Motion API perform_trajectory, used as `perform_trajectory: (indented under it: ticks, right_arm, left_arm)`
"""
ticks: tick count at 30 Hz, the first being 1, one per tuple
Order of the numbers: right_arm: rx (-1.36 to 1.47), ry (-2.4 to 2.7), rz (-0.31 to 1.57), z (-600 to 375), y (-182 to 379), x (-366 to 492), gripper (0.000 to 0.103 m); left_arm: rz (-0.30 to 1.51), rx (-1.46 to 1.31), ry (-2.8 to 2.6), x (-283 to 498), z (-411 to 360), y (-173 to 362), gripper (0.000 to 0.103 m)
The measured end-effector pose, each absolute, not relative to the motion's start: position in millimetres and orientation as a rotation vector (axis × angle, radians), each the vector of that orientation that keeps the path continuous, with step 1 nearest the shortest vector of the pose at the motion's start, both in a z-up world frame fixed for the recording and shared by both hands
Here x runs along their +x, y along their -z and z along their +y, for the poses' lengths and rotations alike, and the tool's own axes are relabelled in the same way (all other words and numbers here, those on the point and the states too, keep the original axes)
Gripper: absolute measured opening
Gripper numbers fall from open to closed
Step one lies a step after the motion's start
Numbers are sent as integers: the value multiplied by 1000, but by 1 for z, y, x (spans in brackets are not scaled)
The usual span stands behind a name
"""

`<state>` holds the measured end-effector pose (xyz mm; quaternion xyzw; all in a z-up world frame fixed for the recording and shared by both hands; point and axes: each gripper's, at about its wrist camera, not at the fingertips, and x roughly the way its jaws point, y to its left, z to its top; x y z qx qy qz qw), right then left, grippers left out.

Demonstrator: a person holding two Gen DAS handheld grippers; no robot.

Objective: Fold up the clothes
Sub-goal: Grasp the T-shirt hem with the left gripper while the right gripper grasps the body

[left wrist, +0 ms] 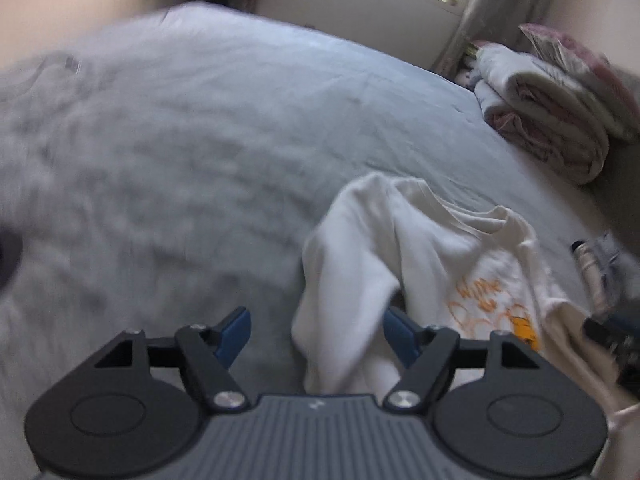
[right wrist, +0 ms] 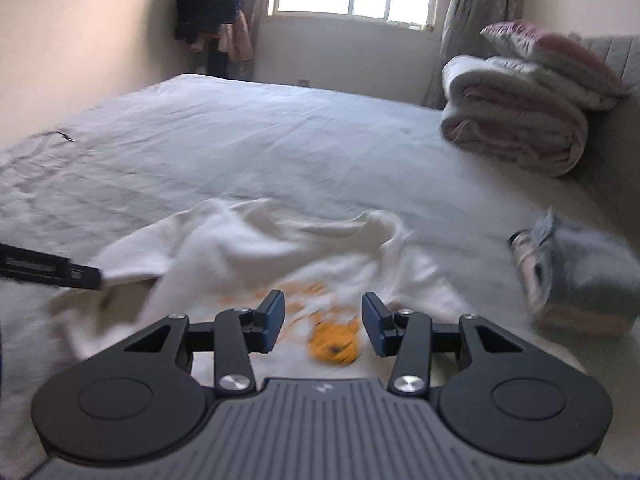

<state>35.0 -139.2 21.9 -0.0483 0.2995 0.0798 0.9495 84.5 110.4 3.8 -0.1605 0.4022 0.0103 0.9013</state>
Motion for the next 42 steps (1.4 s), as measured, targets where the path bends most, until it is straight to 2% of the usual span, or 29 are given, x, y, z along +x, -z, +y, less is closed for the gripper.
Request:
perform_trajectory:
  ticks: [11, 15, 17, 18, 19, 22, 24, 25, 28, 35, 42]
  right_arm:
    - [16, -439, 703, -92, 0, -55, 47]
    - [-12, -592, 763, -69, 7, -69, 47]
    - [-33, -643, 778, -61, 11, -72, 47]
    - [-52, -656, 788, -57, 15, -72, 47]
    - [-77, -660, 798, -53, 19, -71, 47]
    - [-151, -626, 822, -47, 33, -65, 47]
    - [-204, -592, 829, -47, 41, -59, 45]
    - [-215, -577, 833, -49, 43, -57, 35]
    - [-173, -562, 861, -58, 45, -50, 14]
    - [106, -635, 904, -72, 31, -36, 12]
    - [327, -701, 858, -70, -1, -30, 12]
  left_arm:
    - [905, -518, 40, 70, 111, 25, 72]
    - [933, -519, 32, 76, 110, 35, 58]
    - [937, -518, 41, 79, 109, 36, 43]
    - [940, -517, 47, 80, 109, 36, 31]
    - [944, -511, 44, 82, 109, 37, 26]
    - [937, -508, 27, 84, 113, 35, 14]
    - [914, -508, 13, 83, 117, 30, 11]
    - [889, -493, -4, 82, 121, 26, 10]
    - [812, -432, -84, 83, 131, 13, 9]
    - [729, -563, -197, 88, 182, 3, 9]
    - [608, -711, -215, 88, 226, -16, 9]
